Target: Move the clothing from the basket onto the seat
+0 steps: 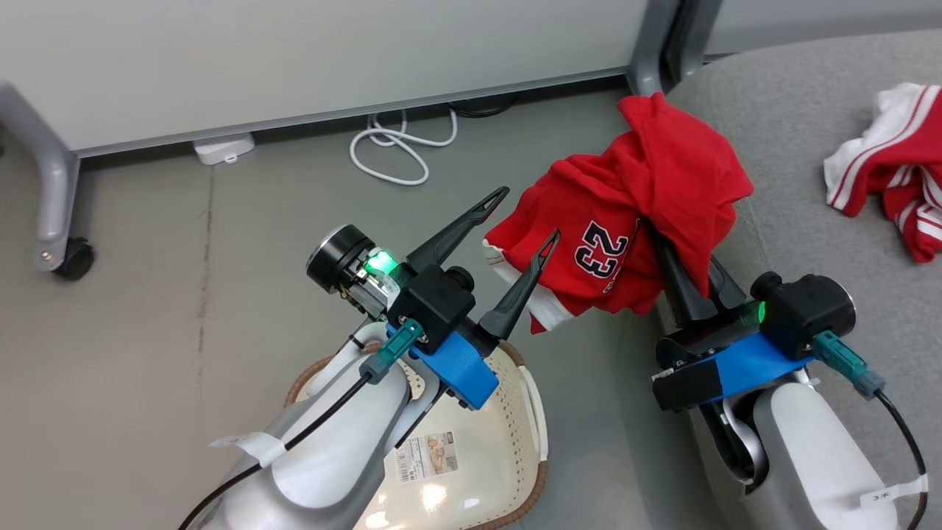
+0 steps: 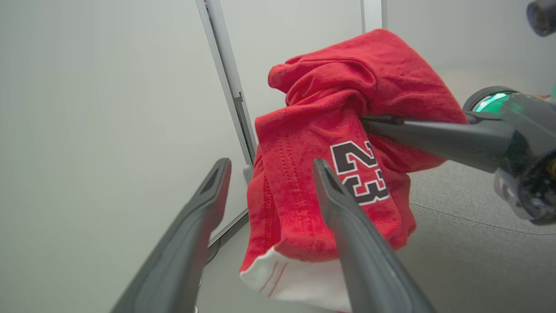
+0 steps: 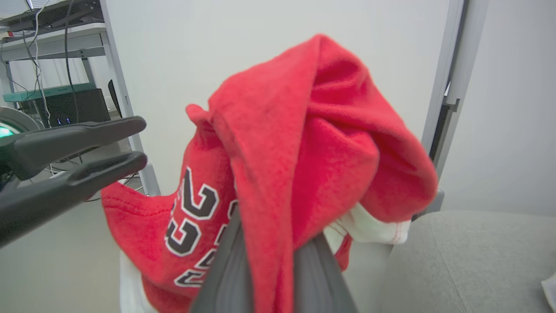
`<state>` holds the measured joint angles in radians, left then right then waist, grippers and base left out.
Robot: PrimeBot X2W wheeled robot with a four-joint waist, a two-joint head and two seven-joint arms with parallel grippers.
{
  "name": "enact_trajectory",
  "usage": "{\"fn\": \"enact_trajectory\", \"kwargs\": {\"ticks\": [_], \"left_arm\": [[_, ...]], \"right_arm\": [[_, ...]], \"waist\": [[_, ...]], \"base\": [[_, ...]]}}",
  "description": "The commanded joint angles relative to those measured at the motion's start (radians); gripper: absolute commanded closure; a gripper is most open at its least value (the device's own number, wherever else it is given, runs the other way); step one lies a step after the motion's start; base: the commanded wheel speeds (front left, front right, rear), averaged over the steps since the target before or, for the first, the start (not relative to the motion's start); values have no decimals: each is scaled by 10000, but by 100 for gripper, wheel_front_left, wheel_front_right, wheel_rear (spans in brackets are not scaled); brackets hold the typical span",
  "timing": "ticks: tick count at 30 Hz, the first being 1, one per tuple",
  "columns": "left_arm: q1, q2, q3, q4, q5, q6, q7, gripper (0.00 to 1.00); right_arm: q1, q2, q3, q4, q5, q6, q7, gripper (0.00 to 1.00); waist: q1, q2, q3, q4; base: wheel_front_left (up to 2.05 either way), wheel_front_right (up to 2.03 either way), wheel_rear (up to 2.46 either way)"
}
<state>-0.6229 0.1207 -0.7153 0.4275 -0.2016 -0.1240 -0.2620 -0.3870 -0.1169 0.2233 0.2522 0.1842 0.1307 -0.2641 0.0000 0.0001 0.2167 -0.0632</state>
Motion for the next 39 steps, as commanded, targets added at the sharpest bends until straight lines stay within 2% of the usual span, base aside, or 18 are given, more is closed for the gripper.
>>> {"fn": "enact_trajectory", "kwargs": {"ticks": [1,11,20,29,39], "left_arm": [[-23,47,6,-7,49,-28,-44,0],[-155,157,-371,-19,99,-64,-44,0],[-131,180,-846,93,-3,-61,-44,0],[-155,189,-1026,116,-95,-65,-44,0],[-272,213,-1011,66,-135,-64,-44,0]], "right_arm": [[108,47,-70,-55,-28,1,-4,100],[567,204,-985,-356,-88,3,-4,100],[1163,311,-1693,-608,-130,3,-4,100],[1558,402,-1994,-754,-183,3,-4,100],[1087,405,-2220,-1061,-250,1,-6,100]], "waist": [[0,-1,156,-406],[0,-1,436,-1749],[0,-1,513,-2560],[0,-1,518,-2833],[0,-1,667,-2651]], "base": [[0,0,0],[0,0,0],[0,0,0],[0,0,0],[0,0,0]]}}
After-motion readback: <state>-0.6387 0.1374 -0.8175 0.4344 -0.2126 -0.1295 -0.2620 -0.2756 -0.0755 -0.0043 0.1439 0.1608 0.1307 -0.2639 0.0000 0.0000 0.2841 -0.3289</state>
